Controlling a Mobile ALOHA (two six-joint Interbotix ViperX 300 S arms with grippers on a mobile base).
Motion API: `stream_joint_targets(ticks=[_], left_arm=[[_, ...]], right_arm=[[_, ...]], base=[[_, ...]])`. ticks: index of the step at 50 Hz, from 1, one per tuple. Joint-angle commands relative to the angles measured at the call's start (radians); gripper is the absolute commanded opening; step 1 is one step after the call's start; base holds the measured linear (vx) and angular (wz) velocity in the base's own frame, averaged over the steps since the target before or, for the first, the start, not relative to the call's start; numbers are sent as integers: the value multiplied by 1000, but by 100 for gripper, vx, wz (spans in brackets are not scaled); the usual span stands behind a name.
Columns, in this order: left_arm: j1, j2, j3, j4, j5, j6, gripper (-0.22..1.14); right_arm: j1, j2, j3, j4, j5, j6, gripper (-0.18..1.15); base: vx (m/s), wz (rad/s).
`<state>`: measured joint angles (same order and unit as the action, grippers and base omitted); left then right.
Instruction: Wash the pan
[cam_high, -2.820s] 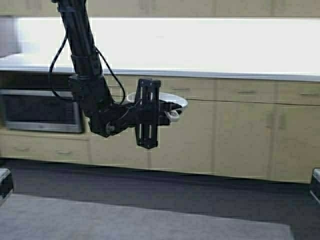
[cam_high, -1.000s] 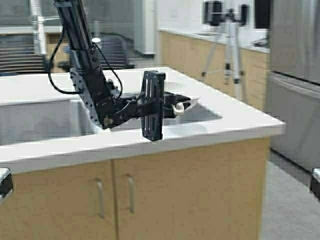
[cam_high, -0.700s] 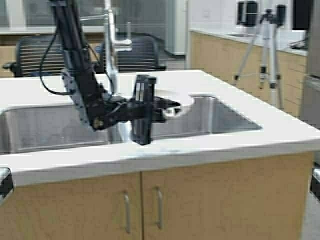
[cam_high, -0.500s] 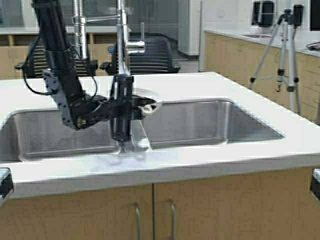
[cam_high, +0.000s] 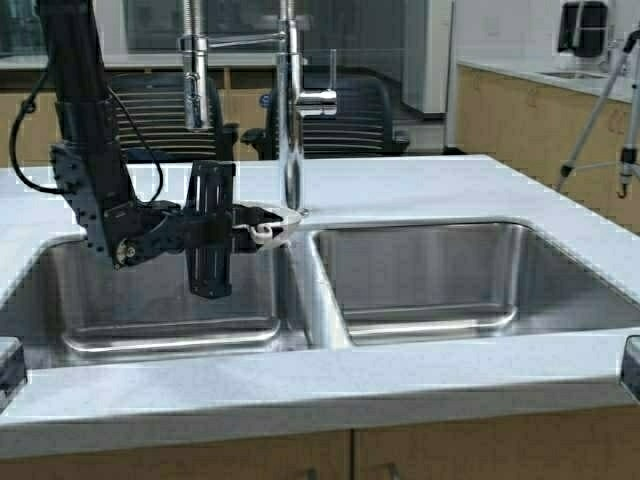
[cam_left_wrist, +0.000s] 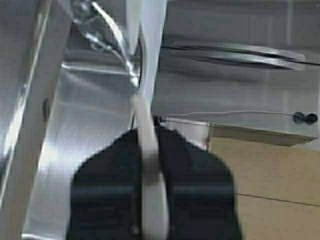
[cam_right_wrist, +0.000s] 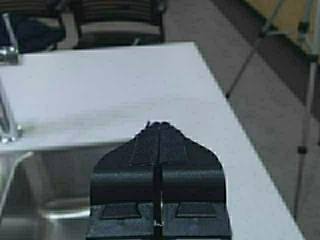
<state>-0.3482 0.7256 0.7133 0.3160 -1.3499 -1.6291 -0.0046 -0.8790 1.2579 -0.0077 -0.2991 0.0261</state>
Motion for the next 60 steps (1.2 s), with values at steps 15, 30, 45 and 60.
stream_joint_targets(ticks=[15, 30, 45, 60], left_arm=[[-18, -201, 172, 112, -52, 12, 2], [-87, -245, 258, 169, -109, 11, 2], [-127, -241, 339, 169, -186, 15, 2], [-129, -192, 360, 170, -247, 20, 2]], right_arm=[[0, 12, -8, 3, -3, 3, 6], [0, 115, -38, 3, -3, 2, 6], [0, 215, -109, 0, -3, 2, 6], [31, 485, -324, -2, -49, 5, 35]], base=[[16, 25], [11, 19], [7, 8], [2, 0]])
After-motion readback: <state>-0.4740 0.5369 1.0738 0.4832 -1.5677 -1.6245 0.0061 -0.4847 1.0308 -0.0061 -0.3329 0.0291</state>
